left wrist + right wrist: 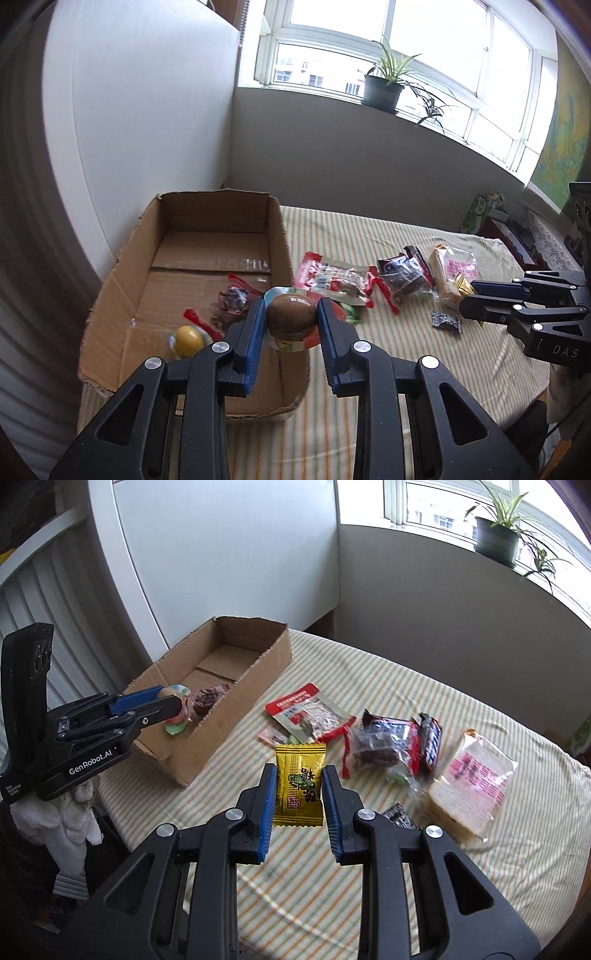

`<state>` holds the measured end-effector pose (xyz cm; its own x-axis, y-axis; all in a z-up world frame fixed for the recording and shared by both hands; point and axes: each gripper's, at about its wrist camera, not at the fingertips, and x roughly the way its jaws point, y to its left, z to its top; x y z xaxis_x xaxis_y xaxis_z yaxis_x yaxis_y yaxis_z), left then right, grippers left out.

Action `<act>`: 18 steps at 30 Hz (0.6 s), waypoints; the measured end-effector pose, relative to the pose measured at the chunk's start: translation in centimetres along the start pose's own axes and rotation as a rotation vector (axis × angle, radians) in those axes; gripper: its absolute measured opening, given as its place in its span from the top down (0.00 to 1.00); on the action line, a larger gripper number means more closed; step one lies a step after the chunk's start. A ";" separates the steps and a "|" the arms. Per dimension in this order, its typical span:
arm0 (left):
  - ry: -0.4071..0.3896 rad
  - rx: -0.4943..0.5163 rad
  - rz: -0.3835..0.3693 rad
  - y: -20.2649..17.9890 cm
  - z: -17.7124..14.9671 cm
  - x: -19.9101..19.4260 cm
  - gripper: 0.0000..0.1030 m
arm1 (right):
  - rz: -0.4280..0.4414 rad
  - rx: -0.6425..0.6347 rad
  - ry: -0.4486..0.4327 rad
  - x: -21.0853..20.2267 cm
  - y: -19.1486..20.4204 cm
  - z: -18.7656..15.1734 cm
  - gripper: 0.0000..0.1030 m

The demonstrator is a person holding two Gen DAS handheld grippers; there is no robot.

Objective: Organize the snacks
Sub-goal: 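Carry both candies into the cardboard box and open both grippers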

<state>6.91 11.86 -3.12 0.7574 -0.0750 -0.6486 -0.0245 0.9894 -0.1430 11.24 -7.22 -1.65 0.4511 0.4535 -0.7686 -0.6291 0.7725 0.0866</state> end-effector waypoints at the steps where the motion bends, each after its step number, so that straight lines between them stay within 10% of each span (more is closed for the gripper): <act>1: -0.002 -0.008 0.011 0.6 -0.1 -0.2 0.74 | 0.011 -0.013 -0.002 0.4 0.7 0.6 0.75; 18: 0.002 -0.098 0.119 6.5 -1.1 -0.4 0.74 | 0.171 -0.126 0.043 7.7 10.1 5.7 0.75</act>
<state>5.72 18.20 -4.62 0.7442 0.0418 -0.6666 -0.1778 0.9744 -0.1374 11.98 6.63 -3.11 0.3052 0.5515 -0.7763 -0.7693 0.6233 0.1404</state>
